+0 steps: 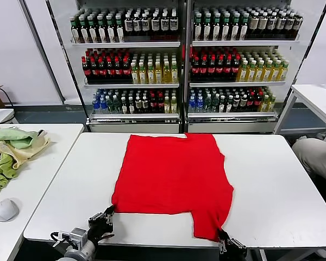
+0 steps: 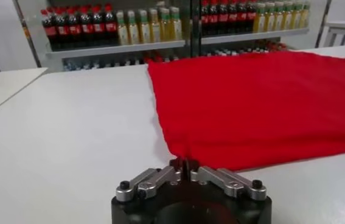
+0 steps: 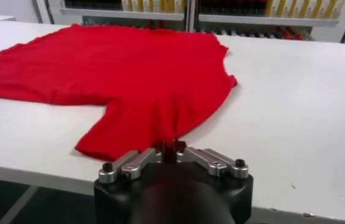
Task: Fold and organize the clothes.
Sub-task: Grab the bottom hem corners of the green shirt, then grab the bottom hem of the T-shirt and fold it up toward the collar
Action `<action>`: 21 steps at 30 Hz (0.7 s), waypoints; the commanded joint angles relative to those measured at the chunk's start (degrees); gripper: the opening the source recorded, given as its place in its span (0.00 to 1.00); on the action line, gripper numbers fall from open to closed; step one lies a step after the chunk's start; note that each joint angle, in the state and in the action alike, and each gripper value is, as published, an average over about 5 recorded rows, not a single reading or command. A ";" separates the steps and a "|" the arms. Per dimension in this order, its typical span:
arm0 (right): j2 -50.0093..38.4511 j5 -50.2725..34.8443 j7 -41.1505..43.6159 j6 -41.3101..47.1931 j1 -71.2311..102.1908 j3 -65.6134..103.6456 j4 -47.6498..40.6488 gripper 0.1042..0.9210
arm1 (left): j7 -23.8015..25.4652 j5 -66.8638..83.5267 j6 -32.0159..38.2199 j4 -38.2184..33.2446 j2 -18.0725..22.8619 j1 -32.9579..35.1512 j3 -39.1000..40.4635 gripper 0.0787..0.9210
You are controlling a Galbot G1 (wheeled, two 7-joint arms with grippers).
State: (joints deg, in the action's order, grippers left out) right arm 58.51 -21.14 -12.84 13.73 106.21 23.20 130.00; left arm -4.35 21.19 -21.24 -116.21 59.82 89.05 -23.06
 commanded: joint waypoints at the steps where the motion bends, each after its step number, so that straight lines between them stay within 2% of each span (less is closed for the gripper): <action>1: -2.61 -0.35 1.57 -1.74 6.92 5.04 7.79 0.05 | 1.34 -2.29 2.38 -10.17 -2.35 9.31 -4.61 0.01; 8: -3.91 1.66 2.59 -0.99 16.77 9.53 12.87 0.05 | 1.18 -6.45 3.94 -17.13 -3.76 25.15 -8.21 0.01; 13: -4.46 2.28 2.65 -1.05 20.19 11.61 15.46 0.05 | 0.69 -7.45 4.32 -20.69 -4.21 31.54 -11.78 0.01; 15: -4.01 2.19 2.59 -0.96 18.78 11.59 16.56 0.05 | 0.37 -7.35 4.31 -23.11 -3.73 31.18 -13.55 0.01; 17: -3.35 1.89 2.42 -0.51 15.22 10.81 16.51 0.05 | 0.14 -6.72 4.07 -24.30 -3.05 27.71 -14.65 0.01; 21: -1.99 0.27 1.18 2.32 2.47 7.02 13.13 0.05 | 0.66 -2.29 3.12 -18.93 -3.12 13.41 -13.47 0.01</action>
State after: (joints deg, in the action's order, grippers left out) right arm 56.00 -20.15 -11.17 13.92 117.27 31.28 142.40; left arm -3.86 16.05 -17.92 -133.67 56.66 110.77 -33.21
